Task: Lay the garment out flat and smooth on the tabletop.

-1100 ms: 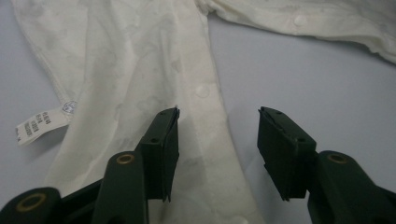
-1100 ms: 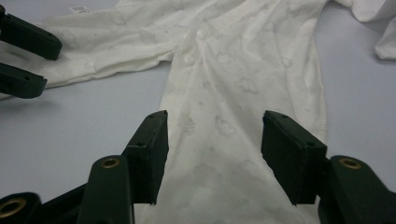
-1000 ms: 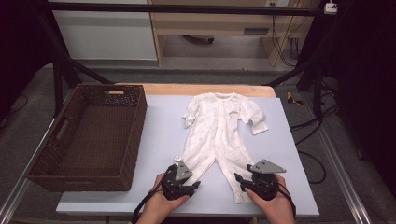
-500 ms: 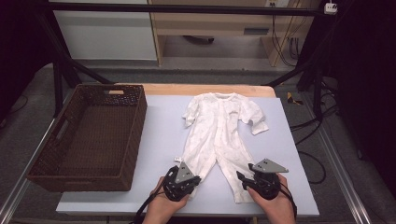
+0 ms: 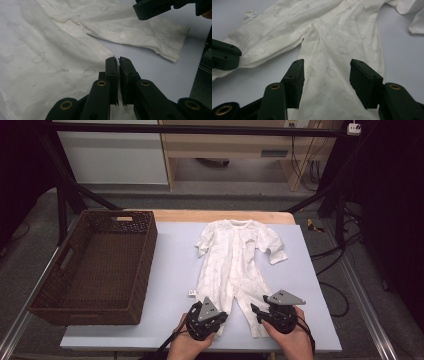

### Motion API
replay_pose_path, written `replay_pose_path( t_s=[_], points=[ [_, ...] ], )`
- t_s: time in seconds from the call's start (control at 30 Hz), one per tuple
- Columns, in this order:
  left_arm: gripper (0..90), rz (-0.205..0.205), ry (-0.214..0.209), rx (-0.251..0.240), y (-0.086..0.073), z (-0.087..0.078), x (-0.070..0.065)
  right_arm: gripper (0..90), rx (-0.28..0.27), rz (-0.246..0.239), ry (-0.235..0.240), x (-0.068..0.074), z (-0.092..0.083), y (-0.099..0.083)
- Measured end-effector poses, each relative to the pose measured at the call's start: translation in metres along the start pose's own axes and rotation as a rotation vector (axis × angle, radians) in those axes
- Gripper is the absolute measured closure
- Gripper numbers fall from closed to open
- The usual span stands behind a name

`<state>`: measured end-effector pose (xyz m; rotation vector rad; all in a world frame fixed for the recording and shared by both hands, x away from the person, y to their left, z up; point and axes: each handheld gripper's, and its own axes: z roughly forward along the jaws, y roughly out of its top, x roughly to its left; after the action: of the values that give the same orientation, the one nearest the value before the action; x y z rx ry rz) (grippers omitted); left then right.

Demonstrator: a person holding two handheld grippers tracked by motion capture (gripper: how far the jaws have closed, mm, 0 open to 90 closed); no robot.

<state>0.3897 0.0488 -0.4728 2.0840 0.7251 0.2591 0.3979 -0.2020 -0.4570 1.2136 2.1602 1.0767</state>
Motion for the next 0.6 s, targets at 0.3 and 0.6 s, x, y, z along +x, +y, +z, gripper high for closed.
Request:
replay_pose_path(
  t_s=[0.3, 0.6],
  points=[
    [68.8, 0.008, 0.038, -0.054, 0.006, -0.013, -0.006, 45.6, -0.005, 0.014, -0.003, 0.001, -0.001, 0.001],
    [61.1, -0.006, 0.118, -0.073, 0.008, -0.031, 0.017, 49.8, -0.006, 0.004, 0.004, 0.003, -0.001, 0.001]
  ],
)
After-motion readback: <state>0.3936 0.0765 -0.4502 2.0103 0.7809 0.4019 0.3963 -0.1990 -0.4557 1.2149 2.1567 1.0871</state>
